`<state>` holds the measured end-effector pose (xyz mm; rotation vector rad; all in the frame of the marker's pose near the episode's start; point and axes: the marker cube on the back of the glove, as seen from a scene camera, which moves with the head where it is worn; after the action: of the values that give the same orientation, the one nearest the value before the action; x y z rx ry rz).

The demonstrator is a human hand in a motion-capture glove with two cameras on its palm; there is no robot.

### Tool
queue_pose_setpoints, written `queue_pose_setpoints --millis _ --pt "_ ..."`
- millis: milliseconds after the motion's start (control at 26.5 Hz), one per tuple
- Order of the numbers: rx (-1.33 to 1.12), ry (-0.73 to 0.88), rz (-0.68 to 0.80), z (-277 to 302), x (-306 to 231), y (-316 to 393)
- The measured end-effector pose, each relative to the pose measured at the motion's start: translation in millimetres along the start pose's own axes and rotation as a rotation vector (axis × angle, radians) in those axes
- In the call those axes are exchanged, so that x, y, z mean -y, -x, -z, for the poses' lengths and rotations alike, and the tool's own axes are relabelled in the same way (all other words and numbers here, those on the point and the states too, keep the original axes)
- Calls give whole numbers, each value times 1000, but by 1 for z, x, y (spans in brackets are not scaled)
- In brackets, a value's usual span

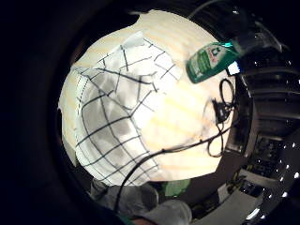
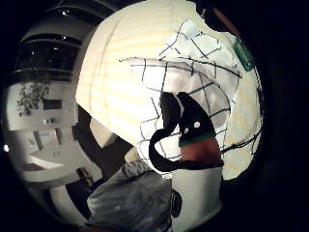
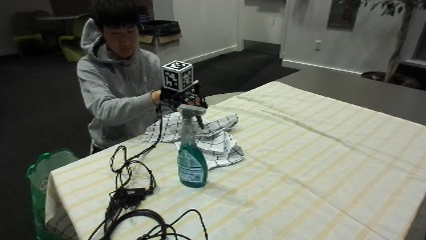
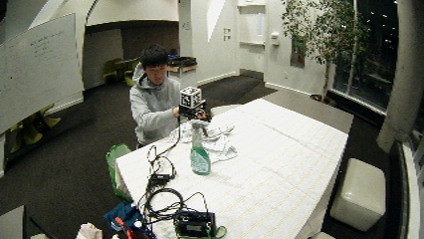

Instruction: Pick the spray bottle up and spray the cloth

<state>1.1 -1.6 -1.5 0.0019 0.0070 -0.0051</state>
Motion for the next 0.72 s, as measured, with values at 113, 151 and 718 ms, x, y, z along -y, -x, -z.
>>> queue_pose_setpoints --millis 113,151,718 --pt "-3 0 3 1 0 2" --pt "-4 0 5 1 -1 4" --pt "5 -61 54 8 -15 -2"
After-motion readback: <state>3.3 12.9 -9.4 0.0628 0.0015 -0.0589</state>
